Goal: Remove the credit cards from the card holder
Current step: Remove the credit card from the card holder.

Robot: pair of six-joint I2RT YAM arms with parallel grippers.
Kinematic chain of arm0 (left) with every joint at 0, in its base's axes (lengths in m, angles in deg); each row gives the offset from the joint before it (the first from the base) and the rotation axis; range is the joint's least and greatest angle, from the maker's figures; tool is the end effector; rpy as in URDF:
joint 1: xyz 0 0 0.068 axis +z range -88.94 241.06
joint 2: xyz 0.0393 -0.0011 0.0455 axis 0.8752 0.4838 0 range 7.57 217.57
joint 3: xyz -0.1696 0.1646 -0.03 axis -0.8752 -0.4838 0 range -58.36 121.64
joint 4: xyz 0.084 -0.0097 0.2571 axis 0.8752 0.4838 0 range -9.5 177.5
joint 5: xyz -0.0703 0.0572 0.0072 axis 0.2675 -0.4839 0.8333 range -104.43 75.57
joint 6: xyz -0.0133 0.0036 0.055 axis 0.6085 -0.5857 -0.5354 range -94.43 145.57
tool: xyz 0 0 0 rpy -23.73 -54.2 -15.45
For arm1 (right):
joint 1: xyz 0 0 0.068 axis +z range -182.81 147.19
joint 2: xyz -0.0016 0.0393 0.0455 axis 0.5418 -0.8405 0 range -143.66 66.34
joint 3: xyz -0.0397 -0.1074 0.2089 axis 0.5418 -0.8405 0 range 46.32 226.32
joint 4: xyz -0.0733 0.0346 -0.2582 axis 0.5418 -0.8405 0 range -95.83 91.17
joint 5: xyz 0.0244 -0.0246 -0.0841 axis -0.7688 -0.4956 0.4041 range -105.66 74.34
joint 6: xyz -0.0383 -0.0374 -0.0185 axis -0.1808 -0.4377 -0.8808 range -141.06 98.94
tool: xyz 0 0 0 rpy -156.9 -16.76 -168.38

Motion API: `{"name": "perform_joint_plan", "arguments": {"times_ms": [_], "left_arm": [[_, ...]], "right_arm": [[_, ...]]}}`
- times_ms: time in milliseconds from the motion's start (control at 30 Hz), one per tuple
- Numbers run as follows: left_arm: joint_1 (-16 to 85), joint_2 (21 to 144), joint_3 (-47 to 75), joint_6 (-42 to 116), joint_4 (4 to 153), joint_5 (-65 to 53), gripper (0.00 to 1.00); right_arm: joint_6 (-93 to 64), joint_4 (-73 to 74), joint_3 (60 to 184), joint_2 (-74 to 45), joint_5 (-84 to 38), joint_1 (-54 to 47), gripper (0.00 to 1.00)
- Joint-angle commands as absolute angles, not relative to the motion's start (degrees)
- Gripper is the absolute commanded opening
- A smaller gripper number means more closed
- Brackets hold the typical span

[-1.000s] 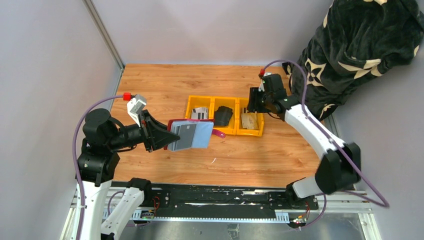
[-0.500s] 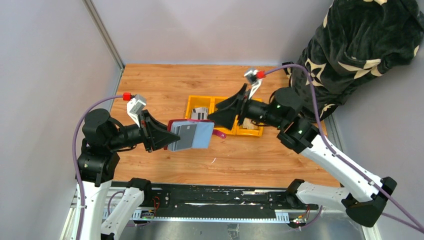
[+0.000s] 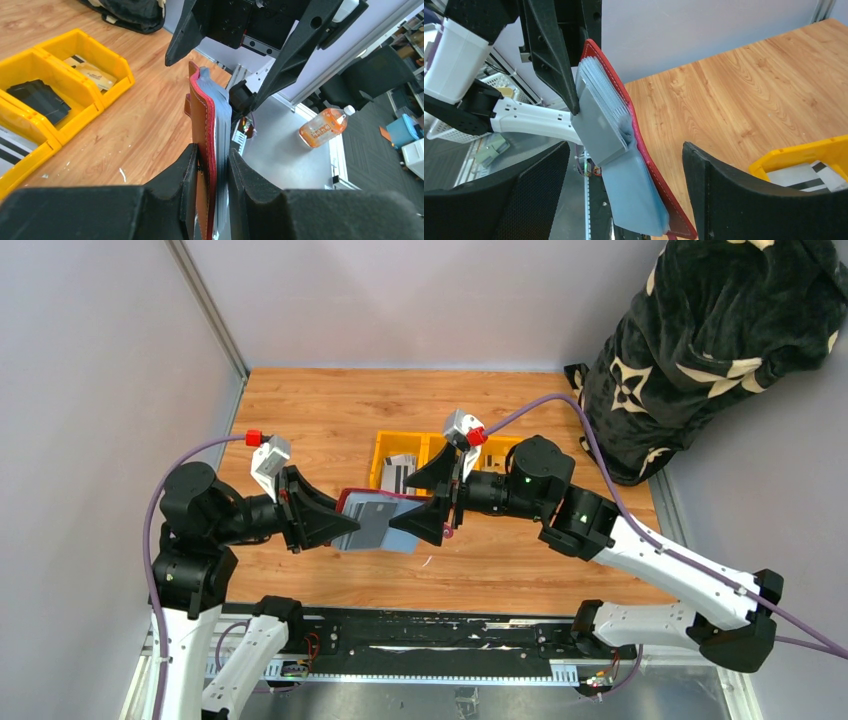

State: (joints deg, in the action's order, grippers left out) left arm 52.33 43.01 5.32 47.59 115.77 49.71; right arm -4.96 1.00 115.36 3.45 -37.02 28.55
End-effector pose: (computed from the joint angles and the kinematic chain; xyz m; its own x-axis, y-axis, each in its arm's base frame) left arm 0.1140 -0.0536 0.4080 -0.4679 -0.0935 -0.8788 0.8345 0.2808 -0.4741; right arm 0.1183 0.2467 0.4150 -0.2269 0.1234 -0.9661 -0.9659 0.0982 0.2394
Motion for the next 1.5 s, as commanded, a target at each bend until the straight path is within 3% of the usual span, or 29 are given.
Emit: {"name": "perform_joint_plan", "arguments": {"times_ms": [0,167,267,333,400,500,600,800,1000,1100,1300,1467], "left_arm": [[52.36,42.19,6.33,48.18,113.78,52.95,0.0],[52.36,42.2,6.4,51.06,111.14,55.52,0.0],[52.36,42.03,6.56,51.61,110.78,55.89,0.0],[52.36,42.02,6.68,51.63,110.77,55.96,0.0],[52.36,42.02,6.78,51.67,110.76,55.65,0.0],[52.36,41.88,6.94,51.21,111.02,54.92,0.0],[52.36,41.8,6.99,50.39,111.41,52.78,0.0],[52.36,41.1,6.52,48.81,112.19,49.13,0.06],[52.36,40.37,6.03,47.55,112.94,48.77,0.27],[52.36,40.3,5.73,47.93,112.96,49.76,0.32],[52.36,40.26,5.78,51.94,109.89,53.26,0.35],[52.36,40.27,4.47,57.25,105.69,53.83,0.32]], "right_arm": [[-11.41,-2.43,116.41,5.55,-36.48,29.15,0.87],[-15.38,-6.6,117.42,5.37,-35.37,29.07,0.87],[-14.81,-7.53,117.82,4.23,-37.83,28.66,0.79],[-13.35,-7.51,118.15,3.23,-41.4,28.35,0.67],[-12.21,-7.16,118.43,2.45,-45.17,28.06,0.41],[-9.61,-5.49,118.31,2.27,-47.98,27.85,0.14],[-7.48,-4.4,118.26,2.35,-49.8,27.63,0.0],[-5.04,-1.72,116.94,3.67,-50.18,27.3,0.0],[-2.49,0.46,116.39,4.29,-50.57,26.61,0.0],[-2.07,0.64,116.24,4.42,-51.22,26.61,0.0],[-2.09,0.68,115.79,4.91,-50.42,26.43,0.0],[-2.22,0.22,115.69,4.99,-50.38,26.3,0.0]]}}
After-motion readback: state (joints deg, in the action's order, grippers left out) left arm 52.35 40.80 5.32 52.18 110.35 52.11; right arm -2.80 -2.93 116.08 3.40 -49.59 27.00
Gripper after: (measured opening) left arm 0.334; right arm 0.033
